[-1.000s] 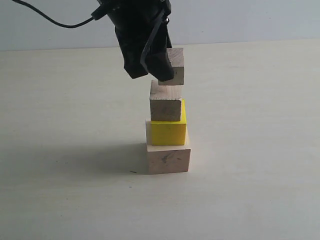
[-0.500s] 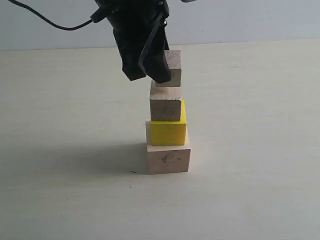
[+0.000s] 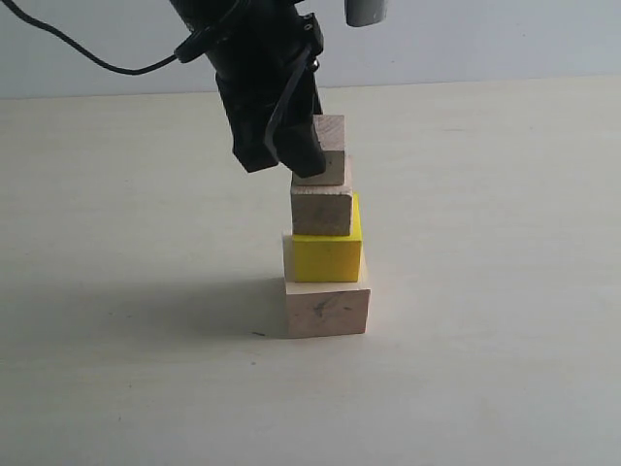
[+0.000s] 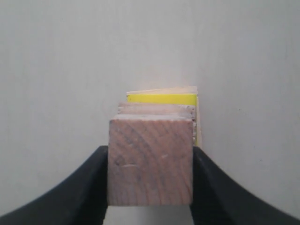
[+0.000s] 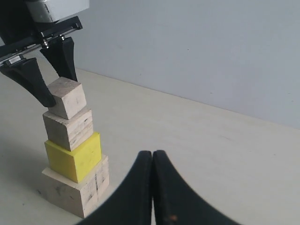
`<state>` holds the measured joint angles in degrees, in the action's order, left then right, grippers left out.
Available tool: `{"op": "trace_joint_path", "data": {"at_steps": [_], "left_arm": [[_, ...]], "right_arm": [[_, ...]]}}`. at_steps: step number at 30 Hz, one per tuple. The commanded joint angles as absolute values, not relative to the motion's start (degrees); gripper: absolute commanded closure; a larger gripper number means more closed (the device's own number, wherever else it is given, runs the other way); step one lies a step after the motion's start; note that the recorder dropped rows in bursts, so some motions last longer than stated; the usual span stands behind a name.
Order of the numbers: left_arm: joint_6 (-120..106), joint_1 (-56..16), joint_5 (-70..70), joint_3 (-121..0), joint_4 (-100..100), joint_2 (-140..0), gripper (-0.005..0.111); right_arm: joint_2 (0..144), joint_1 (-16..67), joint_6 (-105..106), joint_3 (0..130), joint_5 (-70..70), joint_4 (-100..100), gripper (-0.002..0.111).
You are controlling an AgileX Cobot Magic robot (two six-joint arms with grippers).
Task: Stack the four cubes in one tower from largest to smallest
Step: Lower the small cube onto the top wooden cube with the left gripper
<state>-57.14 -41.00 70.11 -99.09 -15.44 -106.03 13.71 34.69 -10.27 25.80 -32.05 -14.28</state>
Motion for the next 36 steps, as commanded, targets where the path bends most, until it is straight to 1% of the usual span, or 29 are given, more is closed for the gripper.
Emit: {"op": "trace_joint_path", "data": {"at_steps": [1,7,11,14,22,27,36], "left_arm": [[-56.76,-40.95,69.96,-98.64,-16.26,-105.30,0.107],[-56.76,-40.95,69.96,-98.64,-16.16,-105.30,0.105],[-56.96,-40.95,69.96,-98.64,-15.50,-105.30,0.093],[-57.57,-40.95,69.96,-98.64,-15.36,-105.30,0.086],[-58.25,-40.95,69.96,-98.64,-14.34,-105.30,0.083],[-58.25,-40.95,69.96,-98.64,-14.08,-105.30,0.070],[-58.25,-40.95,69.96,-98.64,-14.08,-105.30,0.051]], "right_arm": [[13.49,34.61,-10.45,25.55,-31.39,-14.30,0.108],[13.49,34.61,-10.45,25.55,-31.39,-14.30,0.108],[13.49,34.61,-10.45,25.55,-31.39,-14.30,0.108],[13.49,34.61,-10.45,25.55,-31.39,-14.30,0.108],[13.49,34.61,-10.45,25.55,-31.29,-14.30,0.108],[13.49,34.61,-10.45,25.55,-31.29,-14.30,0.108],[13.49,34.61,-10.45,25.55,-31.29,-14.30,0.108]]}}
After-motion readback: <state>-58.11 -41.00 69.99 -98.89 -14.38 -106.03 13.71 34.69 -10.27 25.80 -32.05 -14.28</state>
